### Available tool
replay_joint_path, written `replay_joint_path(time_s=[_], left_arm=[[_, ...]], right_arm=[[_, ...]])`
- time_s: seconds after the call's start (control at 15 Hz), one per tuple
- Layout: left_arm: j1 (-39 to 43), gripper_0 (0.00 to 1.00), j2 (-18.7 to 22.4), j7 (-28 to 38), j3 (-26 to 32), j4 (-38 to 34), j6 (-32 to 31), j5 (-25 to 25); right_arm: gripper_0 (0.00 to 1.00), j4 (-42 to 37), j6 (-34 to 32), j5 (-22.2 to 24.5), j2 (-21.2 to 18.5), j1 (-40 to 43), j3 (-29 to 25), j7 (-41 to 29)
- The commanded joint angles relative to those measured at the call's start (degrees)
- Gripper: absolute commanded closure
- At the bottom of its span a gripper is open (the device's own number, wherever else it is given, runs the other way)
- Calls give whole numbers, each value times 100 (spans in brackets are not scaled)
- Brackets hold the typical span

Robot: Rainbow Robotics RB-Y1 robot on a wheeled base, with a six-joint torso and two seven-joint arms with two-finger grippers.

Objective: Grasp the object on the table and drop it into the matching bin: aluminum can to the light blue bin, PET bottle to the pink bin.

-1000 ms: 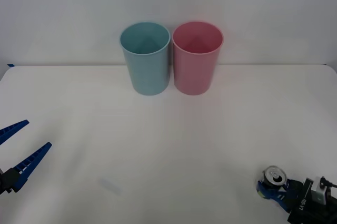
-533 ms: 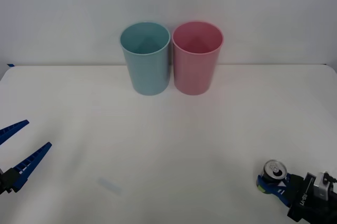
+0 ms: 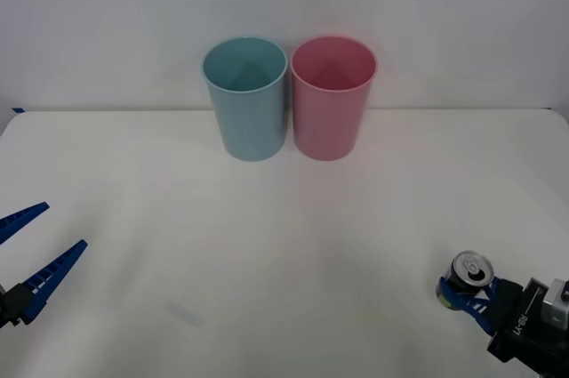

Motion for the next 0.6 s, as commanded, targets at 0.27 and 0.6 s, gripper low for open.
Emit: replay_joint_path(time_s=[0.27, 0.6], left_arm=[[0, 0, 0, 0, 0, 0, 0, 0], [0, 0, 0, 0, 0, 0, 0, 0]], right_arm=[[100, -876, 91, -37, -18, -2, 100, -803], [100, -1561, 197, -28, -220, -151, 179, -1453]])
